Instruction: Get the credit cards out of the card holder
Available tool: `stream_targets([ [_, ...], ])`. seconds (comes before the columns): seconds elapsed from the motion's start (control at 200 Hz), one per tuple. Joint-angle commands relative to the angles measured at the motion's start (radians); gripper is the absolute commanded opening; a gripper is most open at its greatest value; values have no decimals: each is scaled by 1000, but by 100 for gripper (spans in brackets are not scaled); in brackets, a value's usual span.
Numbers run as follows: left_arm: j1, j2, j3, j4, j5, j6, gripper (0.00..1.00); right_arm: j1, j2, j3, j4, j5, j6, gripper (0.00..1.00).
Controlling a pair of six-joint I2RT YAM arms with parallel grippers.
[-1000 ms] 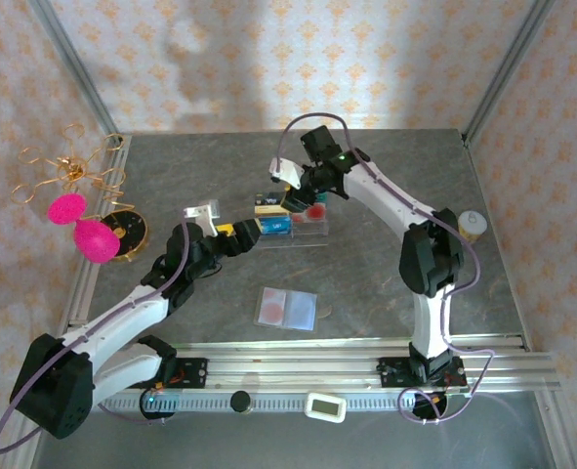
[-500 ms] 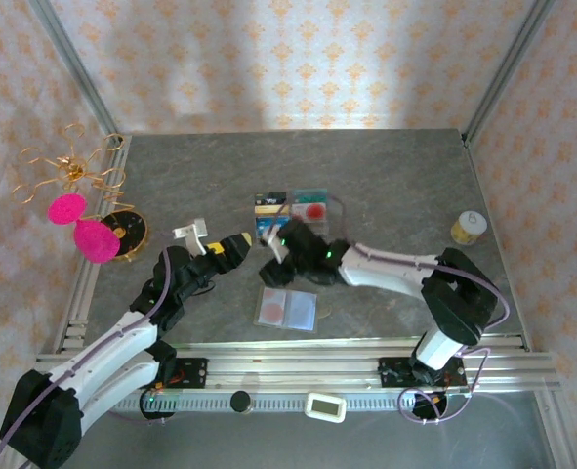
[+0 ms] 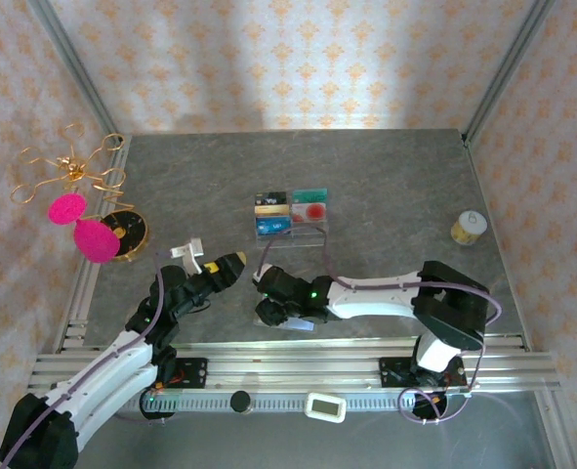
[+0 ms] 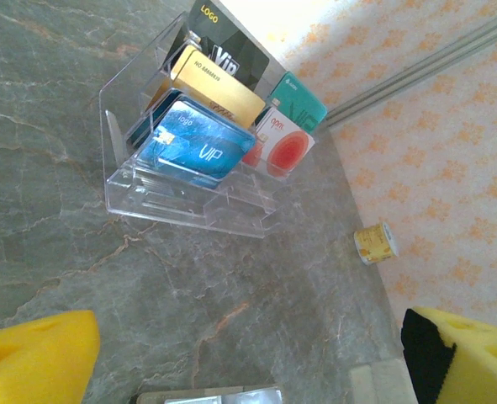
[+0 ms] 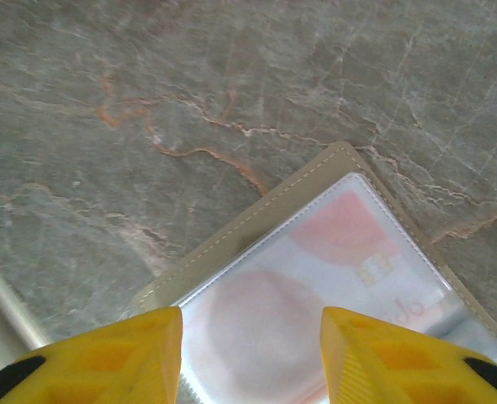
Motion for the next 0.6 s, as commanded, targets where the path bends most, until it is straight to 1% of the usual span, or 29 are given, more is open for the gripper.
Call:
stream_targets([
  [0.0,10,-24,-3,-34,19,1,93,12,64,36,-33,58,13,45],
  [0.105,10,-22,-5,-35,20,1,93,19,106,47,-48,57,15,45],
  [0.16,9,-17,-5,-35,30,7,92,19,121,46,-58,71,16,40],
  [0.19,9,-15,-4,-40,34,12,90,19,125,44,-60,80,17,34],
  [0.23,8,-9,-5,-45,38,20,87,19,126,38,-58,101,23,23],
  [0.275,8,-2,-5,-53,51,29,81,19,118,26,-44,117,29,11],
  [0.325,6,11,-5,-68,57,31,75,18,100,5,-11,128,31,0],
  [0.375,-1,28,-5,-75,68,32,66,18,75,-16,34,121,27,0],
  [0.451,-24,49,-6,-89,63,35,56,16,45,-45,96,125,19,0],
  [0.516,-62,61,-7,-98,46,36,45,6,22,-63,146,118,18,0],
  [0.596,-117,75,0,-123,8,38,34,-3,-23,-100,213,101,24,0],
])
